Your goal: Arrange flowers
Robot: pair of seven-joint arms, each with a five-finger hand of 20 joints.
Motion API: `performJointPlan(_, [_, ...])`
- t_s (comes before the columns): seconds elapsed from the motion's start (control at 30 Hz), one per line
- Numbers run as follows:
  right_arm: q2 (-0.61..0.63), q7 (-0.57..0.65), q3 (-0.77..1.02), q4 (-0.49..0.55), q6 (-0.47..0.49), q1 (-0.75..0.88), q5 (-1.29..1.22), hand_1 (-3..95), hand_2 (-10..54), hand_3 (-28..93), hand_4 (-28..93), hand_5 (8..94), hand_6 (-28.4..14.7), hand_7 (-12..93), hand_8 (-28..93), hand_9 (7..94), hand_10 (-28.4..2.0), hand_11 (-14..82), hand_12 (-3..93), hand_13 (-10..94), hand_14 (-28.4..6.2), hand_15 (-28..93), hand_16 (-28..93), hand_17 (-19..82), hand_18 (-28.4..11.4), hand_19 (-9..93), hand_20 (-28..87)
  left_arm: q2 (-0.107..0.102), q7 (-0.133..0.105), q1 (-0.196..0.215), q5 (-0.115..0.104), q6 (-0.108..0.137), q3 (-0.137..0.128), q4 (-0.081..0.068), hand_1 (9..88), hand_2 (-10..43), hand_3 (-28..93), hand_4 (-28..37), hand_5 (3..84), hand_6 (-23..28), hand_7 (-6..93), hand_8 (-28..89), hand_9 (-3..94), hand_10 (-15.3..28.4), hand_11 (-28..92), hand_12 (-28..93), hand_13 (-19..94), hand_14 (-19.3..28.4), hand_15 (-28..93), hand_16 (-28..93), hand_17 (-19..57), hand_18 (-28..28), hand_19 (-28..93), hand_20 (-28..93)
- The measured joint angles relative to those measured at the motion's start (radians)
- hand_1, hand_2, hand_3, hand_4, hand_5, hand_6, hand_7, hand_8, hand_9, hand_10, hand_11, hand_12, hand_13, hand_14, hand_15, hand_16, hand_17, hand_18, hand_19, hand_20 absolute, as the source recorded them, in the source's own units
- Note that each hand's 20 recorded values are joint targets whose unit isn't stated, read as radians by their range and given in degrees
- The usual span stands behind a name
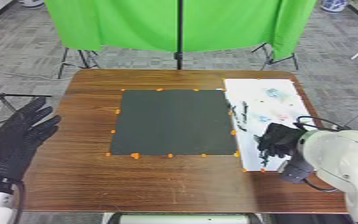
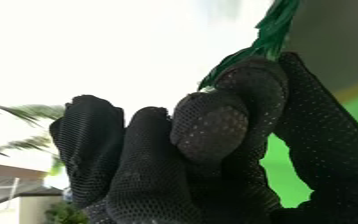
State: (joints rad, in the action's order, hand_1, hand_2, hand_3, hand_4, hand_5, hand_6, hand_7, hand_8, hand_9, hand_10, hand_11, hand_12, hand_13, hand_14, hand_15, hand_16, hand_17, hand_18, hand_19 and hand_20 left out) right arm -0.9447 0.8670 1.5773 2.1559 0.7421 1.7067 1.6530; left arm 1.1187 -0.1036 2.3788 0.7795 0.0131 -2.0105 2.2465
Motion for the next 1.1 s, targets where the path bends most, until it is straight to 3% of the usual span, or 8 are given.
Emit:
performJointPlan(0.17, [-0.002, -0.003, -0.04, -0.008, -0.033, -0.112, -0.086, 33.1, -3.5, 90, -14, 88.0, -0.9, 75, -9, 93.7, -7.1, 62.0, 19.0, 94, -2.8, 81, 26, 62, -21.1, 93, 62, -0.01, -0.015, 0.031, -0.002, 0.009, -0.04, 0.017, 25.6, -7.7, 69, -27.2, 29.0, 0.6, 23.4, -11, 23.4, 10.0, 21, 15, 21, 13.4, 29, 1, -9.8, 23.1, 45, 6])
performJointPlan(0.3, [-0.028, -0.045, -0.151, -0.051, -0.054, -0.241, -0.059, 33.3, -3.5, 90, -15, 88.0, -0.9, 75, -9, 93.7, -6.9, 61.8, 18.8, 94, -2.6, 81, 25, 62, -21.1, 93, 61, -0.007, -0.014, 0.089, -0.015, 0.006, -0.131, 0.038, 25.2, -8.6, 69, -27.2, 28.8, 0.5, 23.5, -12, 23.2, 9.8, 21, 15, 21, 13.3, 29, 1, -9.8, 23.1, 45, 6])
performJointPlan(0.43, [-0.111, -0.115, -0.26, -0.106, -0.061, -0.356, 0.036, 33.5, -3.5, 90, -15, 87.9, -0.8, 74, -9, 93.7, -6.8, 61.5, 18.8, 94, -2.5, 81, 25, 62, -21.0, 93, 61, 0.009, -0.022, 0.176, -0.069, 0.007, -0.238, 0.051, 24.9, -9.2, 69, -27.5, 29.1, 0.5, 23.5, -12, 23.3, 9.7, 21, 15, 21, 13.3, 29, 1, -9.7, 23.1, 45, 6])
performJointPlan(0.57, [-0.218, -0.134, -0.36, -0.168, -0.07, -0.441, 0.114, 33.7, -3.4, 90, -15, 87.7, -0.8, 74, -9, 93.7, -6.7, 60.9, 18.9, 94, -2.6, 81, 25, 62, -20.8, 93, 61, 0.032, -0.061, 0.25, -0.13, 0.024, -0.287, 0.052, 24.9, -9.5, 69, -27.9, 29.3, 0.5, 23.3, -12, 23.4, 9.8, 21, 15, 21, 13.3, 29, 1, -9.4, 22.9, 44, 6])
performJointPlan(0.73, [-0.339, -0.146, -0.492, -0.285, -0.084, -0.512, 0.202, 34.0, -3.2, 90, -16, 87.4, -0.7, 74, -9, 93.7, -6.7, 60.0, 18.9, 94, -2.6, 80, 25, 62, -20.7, 93, 61, 0.046, -0.073, 0.273, -0.13, 0.034, -0.286, 0.049, 24.9, -9.5, 69, -28.0, 29.3, 0.5, 23.3, -11, 23.4, 9.8, 21, 15, 21, 13.2, 29, 1, -9.4, 22.9, 44, 6])
performJointPlan(0.9, [-0.449, -0.166, -0.61, -0.44, -0.103, -0.542, 0.348, 34.0, -3.1, 90, -17, 87.4, -0.8, 73, -10, 93.7, -6.7, 59.5, 19.0, 94, -2.6, 80, 25, 62, -20.6, 93, 61, 0.034, -0.07, 0.241, -0.125, 0.036, -0.239, 0.036, 24.8, -9.5, 69, -28.0, 29.3, 0.5, 23.2, -11, 23.4, 9.9, 21, 15, 21, 13.3, 29, 1, -9.4, 22.9, 44, 6])
performJointPlan(1.0, [-0.504, -0.165, -0.667, -0.529, -0.129, -0.548, 0.386, 34.0, -3.1, 90, -17, 87.4, -0.7, 73, -10, 93.7, -6.6, 59.3, 18.9, 94, -2.5, 79, 25, 62, -20.5, 93, 60, 0.016, -0.056, 0.207, -0.118, 0.034, -0.201, 0.025, 24.8, -9.5, 69, -28.1, 29.3, 0.6, 23.1, -11, 23.4, 9.9, 21, 15, 21, 13.3, 29, 1, -9.4, 22.9, 44, 6])
performJointPlan(1.1, [-0.546, -0.162, -0.714, -0.598, -0.164, -0.548, 0.41, 34.1, -2.9, 89, -18, 87.2, -0.7, 73, -10, 93.7, -6.5, 59.1, 18.8, 94, -2.5, 79, 25, 62, -20.4, 93, 60, 0.0, -0.021, 0.174, -0.108, 0.028, -0.179, 0.018, 24.8, -9.5, 69, -28.0, 29.3, 0.6, 23.0, -11, 23.2, 9.9, 21, 15, 21, 13.3, 29, 1, -9.4, 22.9, 44, 6])
